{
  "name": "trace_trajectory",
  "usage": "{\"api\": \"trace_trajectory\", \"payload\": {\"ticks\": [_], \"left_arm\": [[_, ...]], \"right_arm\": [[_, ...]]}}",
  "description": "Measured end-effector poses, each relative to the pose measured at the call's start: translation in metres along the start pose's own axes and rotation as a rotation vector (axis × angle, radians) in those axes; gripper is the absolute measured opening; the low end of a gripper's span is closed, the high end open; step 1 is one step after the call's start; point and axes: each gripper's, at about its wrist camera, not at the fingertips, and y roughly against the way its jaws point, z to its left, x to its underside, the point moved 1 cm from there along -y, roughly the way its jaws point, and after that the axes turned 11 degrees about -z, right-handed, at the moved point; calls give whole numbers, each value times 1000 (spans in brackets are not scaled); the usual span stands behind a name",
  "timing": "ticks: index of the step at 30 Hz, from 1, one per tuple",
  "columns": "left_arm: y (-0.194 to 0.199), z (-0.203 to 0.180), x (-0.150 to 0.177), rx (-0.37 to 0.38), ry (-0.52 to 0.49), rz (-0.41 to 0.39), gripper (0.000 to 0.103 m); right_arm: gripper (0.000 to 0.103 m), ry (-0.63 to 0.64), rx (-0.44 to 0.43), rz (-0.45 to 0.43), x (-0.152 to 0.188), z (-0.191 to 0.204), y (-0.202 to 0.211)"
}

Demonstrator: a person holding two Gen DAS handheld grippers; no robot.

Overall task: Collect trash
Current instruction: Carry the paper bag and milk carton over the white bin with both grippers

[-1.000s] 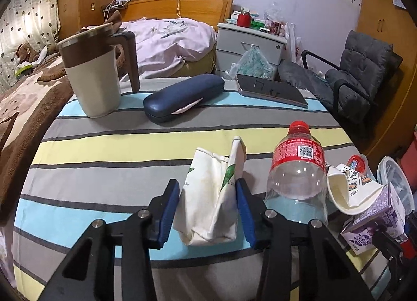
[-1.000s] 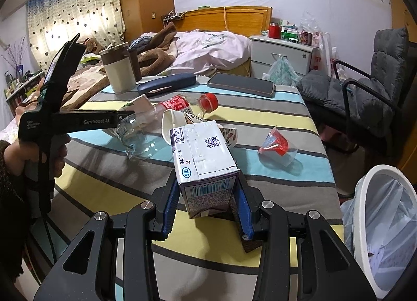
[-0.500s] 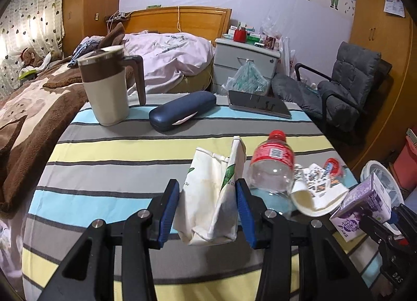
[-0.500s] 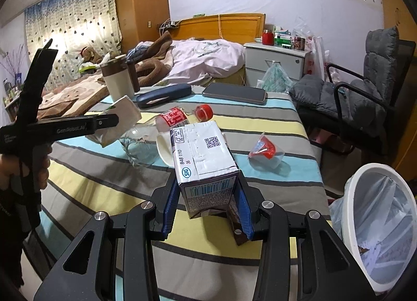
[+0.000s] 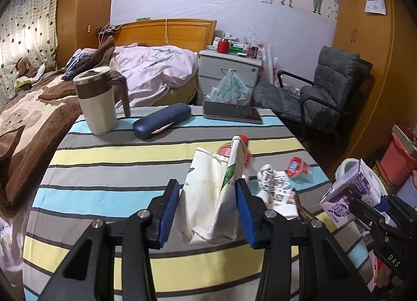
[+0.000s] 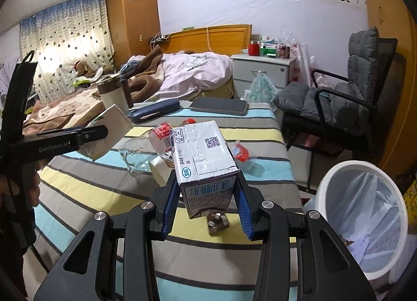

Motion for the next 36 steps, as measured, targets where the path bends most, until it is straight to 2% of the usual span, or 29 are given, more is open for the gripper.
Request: {"api": "trace_trajectory", "payload": {"ticks": [18, 36], "left_arm": [[23, -88, -2, 143, -82, -30, 46], [8, -189, 4, 309, -177, -3, 46]], "right_arm": [[43, -60, 113, -44, 2, -44, 39], [43, -125, 269, -57, 13, -104, 73]]}}
